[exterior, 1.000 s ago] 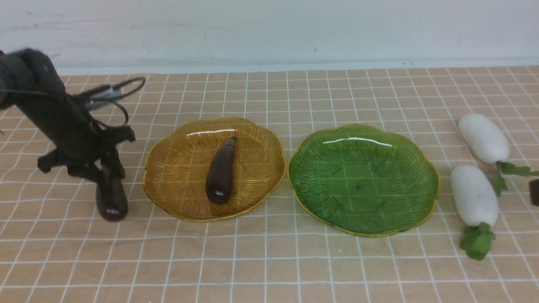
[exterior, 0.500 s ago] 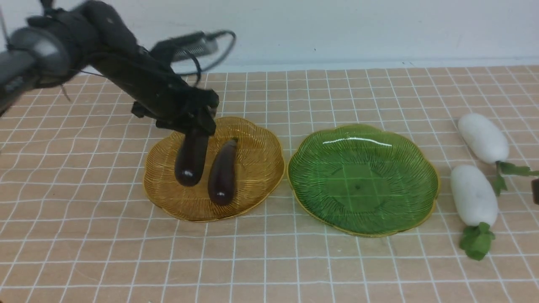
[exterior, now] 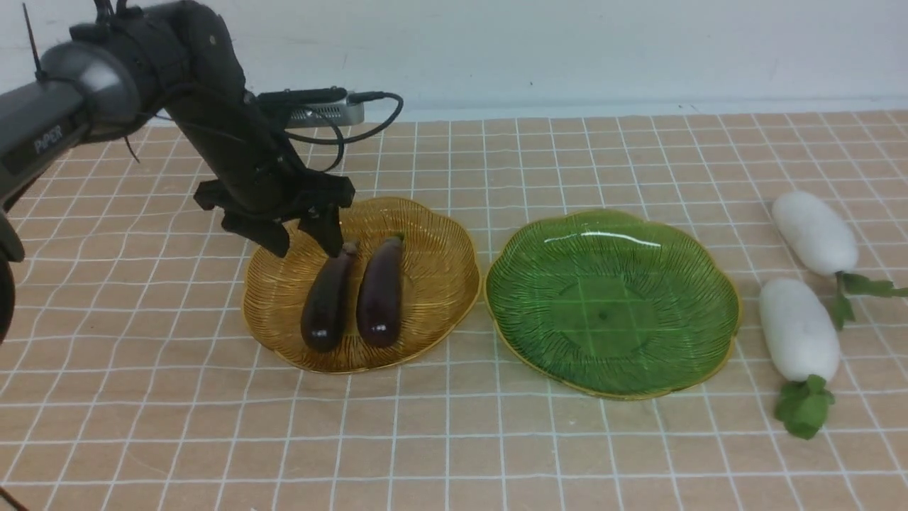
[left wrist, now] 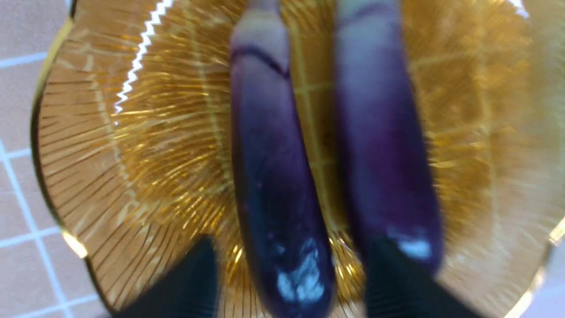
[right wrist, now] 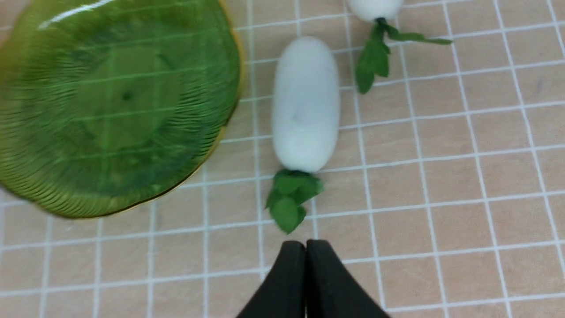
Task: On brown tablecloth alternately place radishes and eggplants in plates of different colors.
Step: 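Pick up the eggplant and place it in the yellow plate, then place the white radish on the plate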
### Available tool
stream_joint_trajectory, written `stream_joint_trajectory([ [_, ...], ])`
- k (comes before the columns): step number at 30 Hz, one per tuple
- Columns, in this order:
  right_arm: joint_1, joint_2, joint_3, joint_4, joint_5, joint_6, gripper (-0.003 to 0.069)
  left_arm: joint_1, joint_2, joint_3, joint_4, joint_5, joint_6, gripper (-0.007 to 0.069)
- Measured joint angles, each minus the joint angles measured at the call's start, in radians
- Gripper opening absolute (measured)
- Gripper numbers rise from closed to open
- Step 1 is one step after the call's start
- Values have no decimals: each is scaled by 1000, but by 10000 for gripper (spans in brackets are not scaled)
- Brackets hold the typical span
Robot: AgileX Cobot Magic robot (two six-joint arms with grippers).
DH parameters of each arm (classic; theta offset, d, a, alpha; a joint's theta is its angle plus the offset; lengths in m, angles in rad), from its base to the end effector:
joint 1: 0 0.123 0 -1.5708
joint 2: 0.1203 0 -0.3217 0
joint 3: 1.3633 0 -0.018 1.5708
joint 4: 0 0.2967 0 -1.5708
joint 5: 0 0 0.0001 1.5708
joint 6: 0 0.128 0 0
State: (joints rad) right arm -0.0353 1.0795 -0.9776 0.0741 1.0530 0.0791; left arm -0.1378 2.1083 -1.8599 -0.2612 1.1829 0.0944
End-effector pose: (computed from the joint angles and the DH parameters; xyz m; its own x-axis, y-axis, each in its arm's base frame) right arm 0.2421 -0.0003 0.3246 -0.8686 0.1461 -0.4734 0.1053 0.9881 0.1118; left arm 0.5126 -0.1020 0.2269 -0.9636 0.1274 -0.2352 0.1833 0.9549 -0.2338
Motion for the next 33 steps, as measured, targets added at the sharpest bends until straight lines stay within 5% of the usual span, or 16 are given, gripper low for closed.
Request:
stream_joint_trajectory([
  [4,0,165,-50,4,-5,-6,111,0,-43,-33,1,32,50,120],
  [7,0,288,-91,5,-13,-18,239,0,-119,-26,2,40,67,23],
  [12,0,469,-197,5,-18,-11,505,0,-290,28,-17,44,74,-3],
  [16,0,596,-275,5,-22,-10,618,-3,-419,105,-39,55,74,-3],
  [33,0,990,-484,46,12,-17,657,-5,-521,154,-41,67,75,-3],
])
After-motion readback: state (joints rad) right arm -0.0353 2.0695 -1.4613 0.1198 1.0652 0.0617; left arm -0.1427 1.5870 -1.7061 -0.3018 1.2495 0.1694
